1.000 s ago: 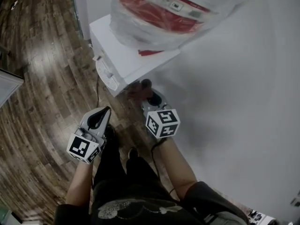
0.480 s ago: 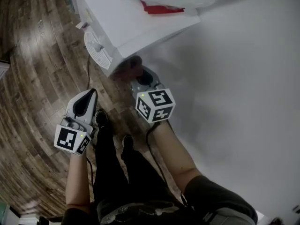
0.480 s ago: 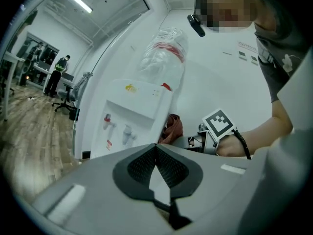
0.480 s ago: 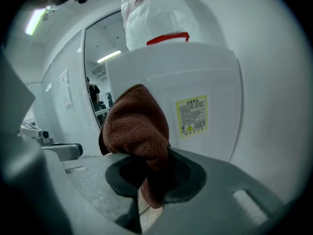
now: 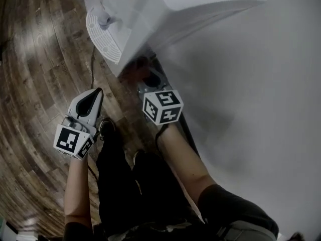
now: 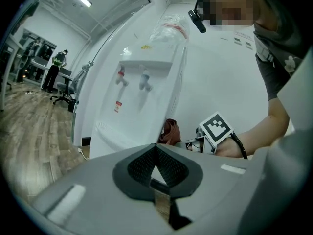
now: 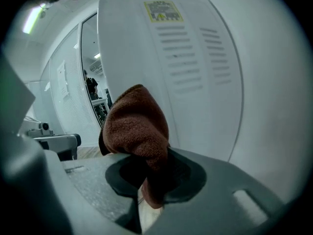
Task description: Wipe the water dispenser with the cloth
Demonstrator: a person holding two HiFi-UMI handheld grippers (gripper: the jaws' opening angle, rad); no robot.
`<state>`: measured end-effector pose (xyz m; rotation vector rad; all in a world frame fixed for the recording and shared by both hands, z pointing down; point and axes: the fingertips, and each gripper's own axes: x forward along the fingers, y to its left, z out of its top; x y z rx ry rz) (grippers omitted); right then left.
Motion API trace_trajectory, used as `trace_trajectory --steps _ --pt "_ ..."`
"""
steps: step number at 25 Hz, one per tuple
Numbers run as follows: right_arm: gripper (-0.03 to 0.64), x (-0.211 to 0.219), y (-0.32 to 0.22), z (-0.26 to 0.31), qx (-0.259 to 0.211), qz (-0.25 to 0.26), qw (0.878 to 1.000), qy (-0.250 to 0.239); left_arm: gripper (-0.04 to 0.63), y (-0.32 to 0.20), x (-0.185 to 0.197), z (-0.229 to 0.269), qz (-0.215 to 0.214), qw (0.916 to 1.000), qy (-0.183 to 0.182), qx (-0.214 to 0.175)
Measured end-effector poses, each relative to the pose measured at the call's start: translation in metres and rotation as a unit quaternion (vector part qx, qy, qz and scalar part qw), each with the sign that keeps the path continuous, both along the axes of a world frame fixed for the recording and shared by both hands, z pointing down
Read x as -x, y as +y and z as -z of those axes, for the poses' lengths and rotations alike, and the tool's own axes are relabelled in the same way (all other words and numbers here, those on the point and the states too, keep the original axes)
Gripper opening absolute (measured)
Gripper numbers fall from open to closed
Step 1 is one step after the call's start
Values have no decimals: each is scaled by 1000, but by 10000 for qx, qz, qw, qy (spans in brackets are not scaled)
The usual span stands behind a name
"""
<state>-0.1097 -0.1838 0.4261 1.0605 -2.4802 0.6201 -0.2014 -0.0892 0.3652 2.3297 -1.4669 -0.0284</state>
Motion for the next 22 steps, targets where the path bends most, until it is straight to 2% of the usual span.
trace_trajectory --steps 14,22 --pt "55 -2 -17 -199 70 204 9998 12 6 -28 0 -165 -36 9998 -113 -151" --pt "55 0 -11 -287 452 437 9979 150 6 -34 -5 -233 -68 9997 -131 -174"
